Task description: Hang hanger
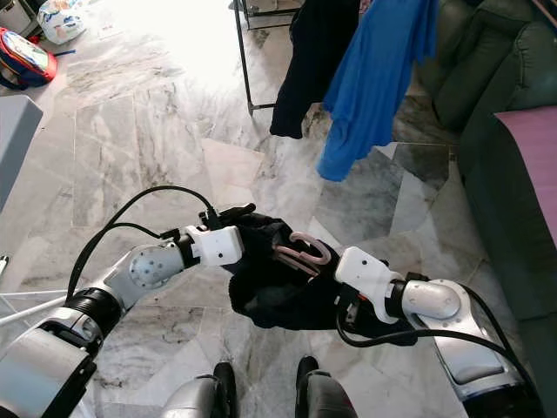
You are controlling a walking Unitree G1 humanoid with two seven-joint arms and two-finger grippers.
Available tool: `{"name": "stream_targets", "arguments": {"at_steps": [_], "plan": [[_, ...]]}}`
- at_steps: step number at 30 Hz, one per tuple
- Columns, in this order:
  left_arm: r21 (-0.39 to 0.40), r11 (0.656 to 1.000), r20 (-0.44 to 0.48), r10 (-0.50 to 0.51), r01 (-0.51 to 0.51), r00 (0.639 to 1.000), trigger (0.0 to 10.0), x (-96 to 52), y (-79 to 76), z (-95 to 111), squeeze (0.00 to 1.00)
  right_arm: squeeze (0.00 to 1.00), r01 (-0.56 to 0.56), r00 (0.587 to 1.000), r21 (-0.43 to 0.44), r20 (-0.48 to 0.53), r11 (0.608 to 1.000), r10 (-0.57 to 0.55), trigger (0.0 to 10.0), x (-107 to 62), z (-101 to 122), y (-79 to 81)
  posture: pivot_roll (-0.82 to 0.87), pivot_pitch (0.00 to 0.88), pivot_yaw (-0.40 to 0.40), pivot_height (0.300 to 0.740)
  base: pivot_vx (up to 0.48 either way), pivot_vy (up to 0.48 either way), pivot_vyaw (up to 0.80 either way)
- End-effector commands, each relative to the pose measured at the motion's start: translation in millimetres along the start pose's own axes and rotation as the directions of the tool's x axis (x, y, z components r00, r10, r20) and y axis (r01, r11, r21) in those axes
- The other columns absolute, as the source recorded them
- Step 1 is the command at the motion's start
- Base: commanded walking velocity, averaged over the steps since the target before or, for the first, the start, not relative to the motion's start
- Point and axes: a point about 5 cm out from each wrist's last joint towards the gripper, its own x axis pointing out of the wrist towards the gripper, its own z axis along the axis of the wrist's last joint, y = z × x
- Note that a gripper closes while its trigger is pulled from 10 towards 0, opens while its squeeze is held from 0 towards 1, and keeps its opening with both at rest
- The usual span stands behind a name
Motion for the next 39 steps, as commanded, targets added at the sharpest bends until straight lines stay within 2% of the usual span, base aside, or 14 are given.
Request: {"name": "stream_targets", "arguments": {"at_steps": [1, 7, 14, 16, 20, 22, 26, 27, 28, 31, 32, 33, 36, 39], "plan": [[-0.007, 0.998, 0.061, -0.067, 0.068, 0.996, 10.0, -0.8, -11.2, 4, 1.0, 0.0, 0.004, 1.0, 0.003, 0.019, 1.0, -0.004, 0.0, 5.0, 0, 7.5, -0.16, 0.288, 0.089, 0.74, 0.0, 0.0, 0.0], [-0.05, 0.987, 0.088, -0.147, 0.152, 0.985, 10.0, -4.6, -23.4, 4, 1.0, 0.0, 0.052, 0.998, 0.023, 0.019, 0.998, -0.053, 0.0, 8.9, -3, 8.7, -0.17, 0.288, 0.09, 0.74, 0.0, 0.0, 0.0], [-0.139, 0.978, 0.087, -0.146, 0.157, 0.986, 10.0, -7.2, -24.1, 0, 1.0, 0.0, 0.15, 0.988, 0.063, 0.029, 0.987, -0.152, 0.0, 13.0, -4, 3.9, -0.17, 0.283, 0.091, 0.74, 0.0, 0.0, 0.0], [-0.181, 0.98, 0.091, -0.065, 0.081, 0.994, 10.0, -8.5, -18.1, -1, 1.0, 0.0, 0.194, 0.98, 0.088, 0.031, 0.977, -0.197, 0.0, 15.7, -5, 2.8, -0.17, 0.282, 0.091, 0.74, 0.0, 0.0, 0.0], [-0.206, 0.978, 0.102, -0.01, 0.031, 0.995, 10.0, -8.6, -13.3, 0, 1.0, 0.0, 0.214, 0.976, 0.098, 0.027, 0.972, -0.217, 0.0, 16.9, -6, 2.8, -0.17, 0.28, 0.09, 0.74, 0.0, 0.0, 0.0], [-0.267, 0.963, 0.105, 0.076, -0.046, 0.992, 10.0, -8.3, -6.3, 0, 1.0, 0.0, 0.245, 0.968, 0.123, 0.021, 0.962, -0.25, 0.0, 18.4, -8, 2.7, -0.17, 0.275, 0.085, 0.74, 0.0, 0.0, 0.0], [-0.292, 0.953, 0.1, 0.109, -0.075, 0.989, 10.0, -8.7, -4.1, -1, 1.0, 0.0, 0.27, 0.961, 0.143, 0.018, 0.952, -0.275, 0.0, 19.6, -8, 2.1, -0.17, 0.274, 0.084, 0.74, 0.0, 0.0, 0.0], [-0.367, 0.916, 0.05, 0.195, -0.163, 0.98, 10.0, -11.2, -0.4, -7, 1.0, 0.0, 0.333, 0.94, 0.185, 0.011, 0.925, -0.341, 0.0, 21.5, -10, -0.6, -0.17, 0.269, 0.077, 0.74, 0.0, 0.0, 0.0], [-0.399, 0.893, 0.018, 0.234, -0.207, 0.972, 10.0, -12.6, 0.9, -10, 1.0, 0.0, 0.361, 0.929, 0.2, 0.009, 0.911, -0.37, 0.0, 21.9, -10, -2.1, -0.17, 0.269, 0.077, 0.74, 0.0, 0.0, 0.0], [-0.505, 0.775, -0.125, 0.37, -0.38, 0.921, 10.0, -18.9, 3.4, -25, 1.0, 0.0, 0.453, 0.883, 0.255, 0.003, 0.854, -0.469, 0.0, 19.9, -10, -8.2, -0.17, 0.268, 0.077, 0.74, 0.0, 0.0, 0.0], [-0.546, 0.716, -0.187, 0.403, -0.436, 0.896, 10.0, -21.4, 2.1, -31, 1.0, 0.0, 0.48, 0.868, 0.26, -0.002, 0.838, -0.497, 0.0, 18.6, -11, -9.5, -0.17, 0.263, 0.075, 0.74, 0.0, 0.0, 0.0], [-0.546, 0.716, -0.187, 0.403, -0.436, 0.896, 10.0, -21.4, 2.1, -31, 1.0, 0.0, 0.48, 0.868, 0.26, -0.002, 0.838, -0.497, 0.0, 18.6, -11, -9.5, -0.17, 0.263, 0.075, 0.74, 0.0, 0.0, 0.0], [-0.602, 0.568, -0.326, 0.466, -0.561, 0.822, 10.0, -28.1, -6.0, -44, 1.0, 0.0, 0.563, 0.812, 0.305, -0.03, 0.768, -0.583, 0.0, 16.0, -14, -12.1, -0.17, 0.253, 0.076, 0.74, 0.0, 0.0, 0.0], [-0.603, 0.514, -0.38, 0.487, -0.61, 0.786, 10.0, -30.2, -13.1, -47, 1.0, 0.0, 0.615, 0.77, 0.324, -0.051, 0.719, -0.636, 0.0, 15.4, -17, -13.5, -0.16, 0.248, 0.079, 0.74, 0.0, 0.0, 0.0]]}}
